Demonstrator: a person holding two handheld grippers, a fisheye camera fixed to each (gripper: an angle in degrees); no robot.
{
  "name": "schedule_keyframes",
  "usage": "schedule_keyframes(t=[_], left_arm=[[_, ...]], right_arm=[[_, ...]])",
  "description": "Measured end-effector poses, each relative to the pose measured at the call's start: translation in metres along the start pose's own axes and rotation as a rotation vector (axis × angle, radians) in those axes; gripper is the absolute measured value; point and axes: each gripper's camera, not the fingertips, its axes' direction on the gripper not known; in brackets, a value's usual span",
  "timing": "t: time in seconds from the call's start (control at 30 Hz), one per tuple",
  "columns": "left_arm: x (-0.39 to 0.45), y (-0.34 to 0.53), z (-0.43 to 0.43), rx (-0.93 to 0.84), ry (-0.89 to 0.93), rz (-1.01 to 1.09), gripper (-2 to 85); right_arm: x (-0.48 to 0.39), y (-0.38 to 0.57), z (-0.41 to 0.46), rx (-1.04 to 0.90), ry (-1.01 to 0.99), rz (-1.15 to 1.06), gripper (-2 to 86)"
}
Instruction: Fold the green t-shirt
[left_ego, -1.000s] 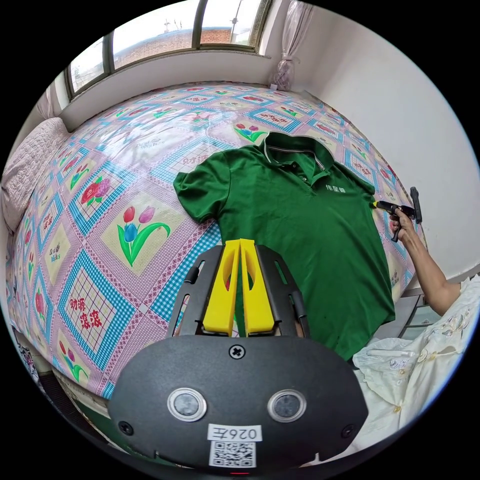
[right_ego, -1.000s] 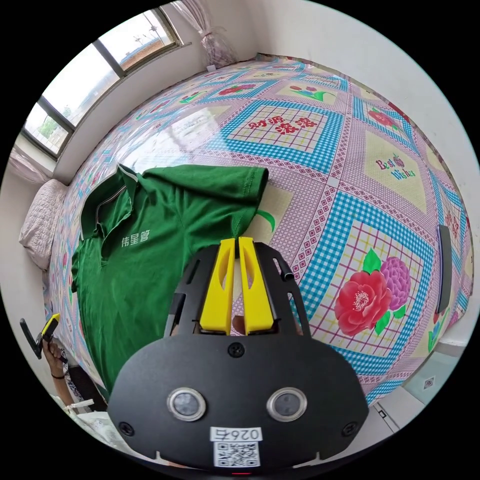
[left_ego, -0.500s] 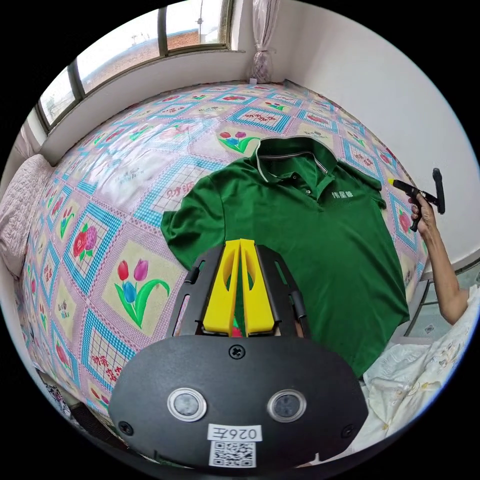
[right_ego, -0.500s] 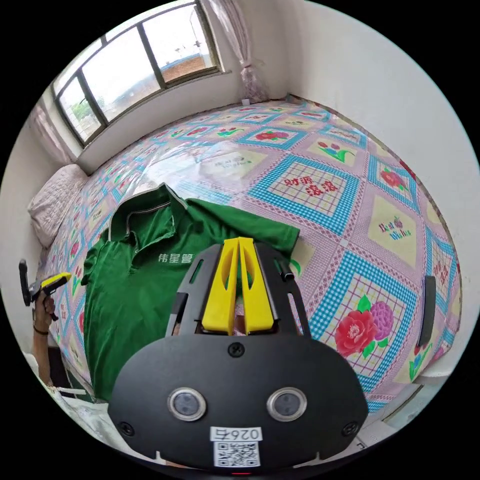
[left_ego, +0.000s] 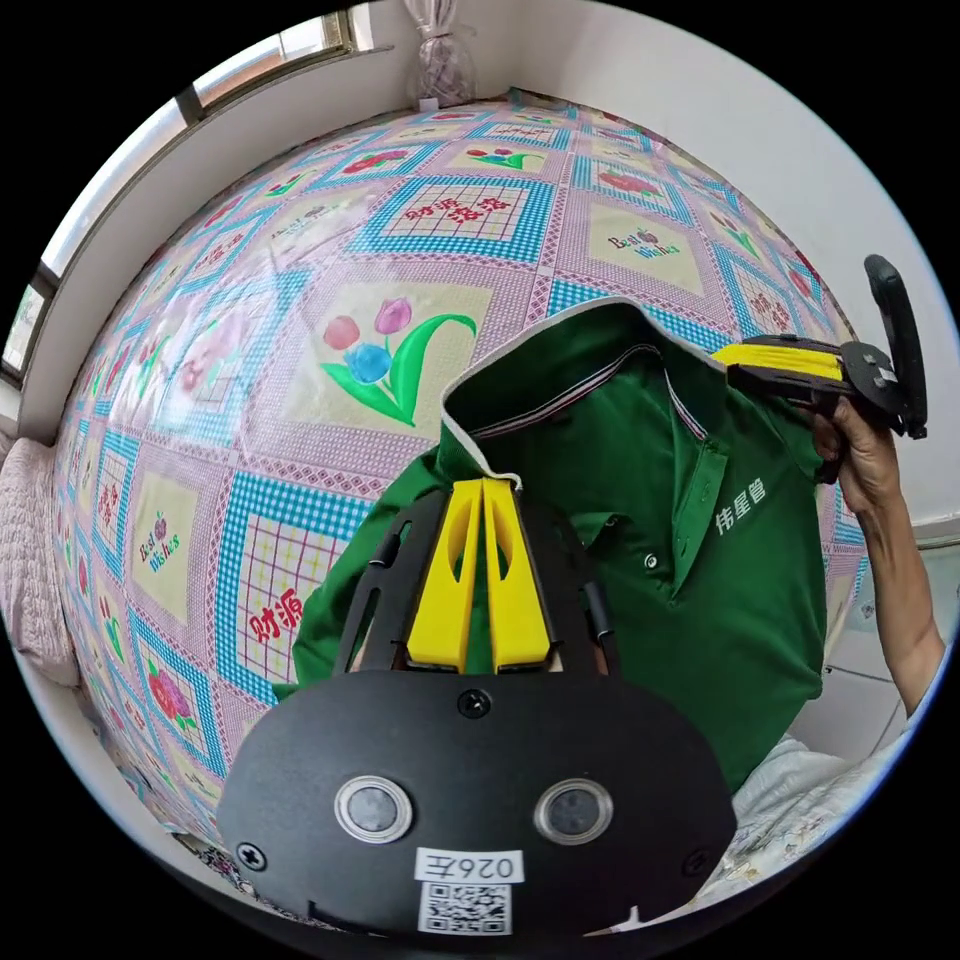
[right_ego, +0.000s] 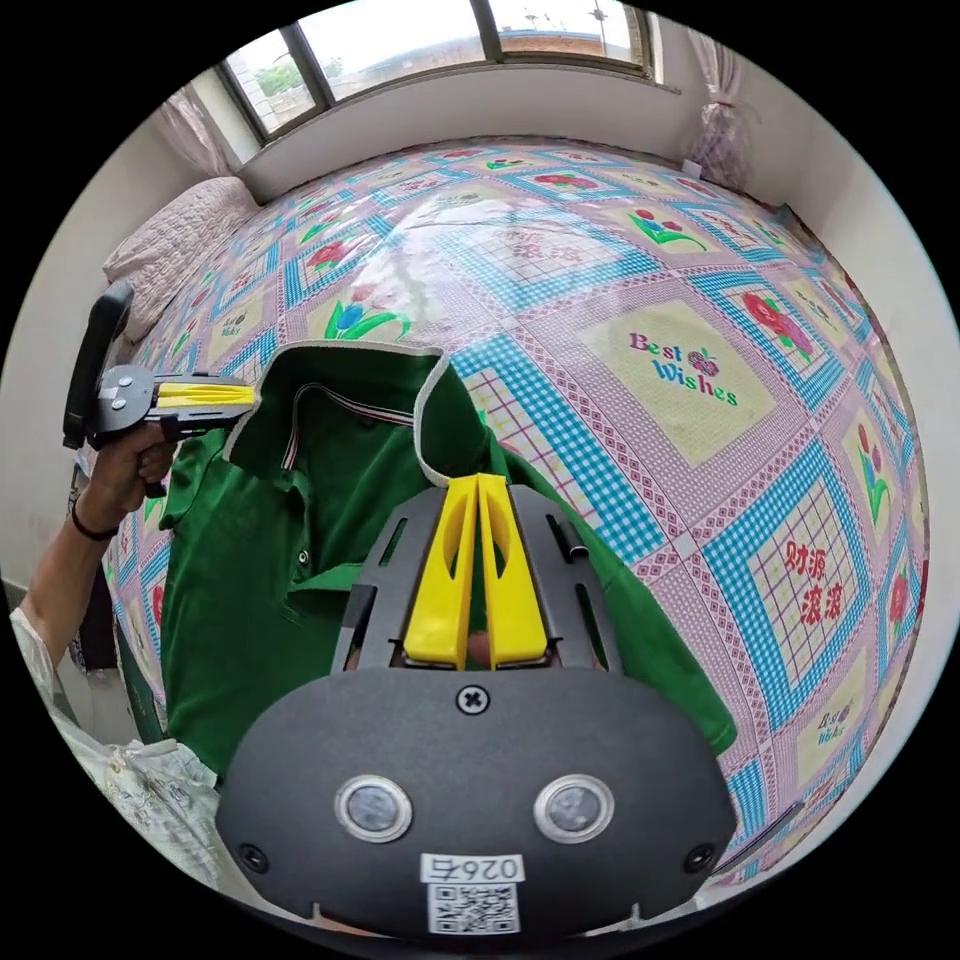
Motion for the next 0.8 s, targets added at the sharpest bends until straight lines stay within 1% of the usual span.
schedule_keyframes(t=[0.13,0.2,0.27,0.33,0.43,0.5,0.6,0.63,0.8], left_arm=[[0.007,-0.061,0.007,0.013,0.013,0.063,-0.7],[0.003,-0.085,0.017,-0.028,0.016,0.065,-0.7],[-0.006,-0.107,0.027,-0.065,0.007,0.053,-0.7],[-0.015,-0.113,0.027,-0.066,0.024,0.049,-0.7],[-0.022,-0.1,0.011,0.017,0.081,0.065,-0.7],[-0.023,-0.09,0.005,0.054,0.094,0.075,-0.7],[-0.024,-0.079,0.003,0.093,0.11,0.067,-0.7],[-0.022,-0.078,0.005,0.1,0.128,0.065,-0.7],[-0.011,-0.083,0.029,0.058,0.113,0.058,-0.7]], right_arm=[[-0.017,-0.047,0.027,-0.022,-0.08,-0.083,-0.9],[-0.02,-0.07,0.044,-0.057,-0.076,-0.091,-0.9],[-0.019,-0.091,0.061,-0.1,-0.029,-0.093,-0.9],[-0.015,-0.094,0.058,-0.087,-0.023,-0.094,-0.9],[-0.008,-0.066,0.033,-0.022,-0.053,-0.092,-1.0],[-0.007,-0.043,0.028,-0.021,-0.065,-0.094,-1.0],[-0.012,-0.024,0.041,-0.045,-0.231,-0.113,-1.0],[-0.017,-0.028,0.054,-0.063,-0.289,-0.112,-1.0],[-0.034,-0.087,0.098,-0.042,-0.391,-0.055,-0.9]])
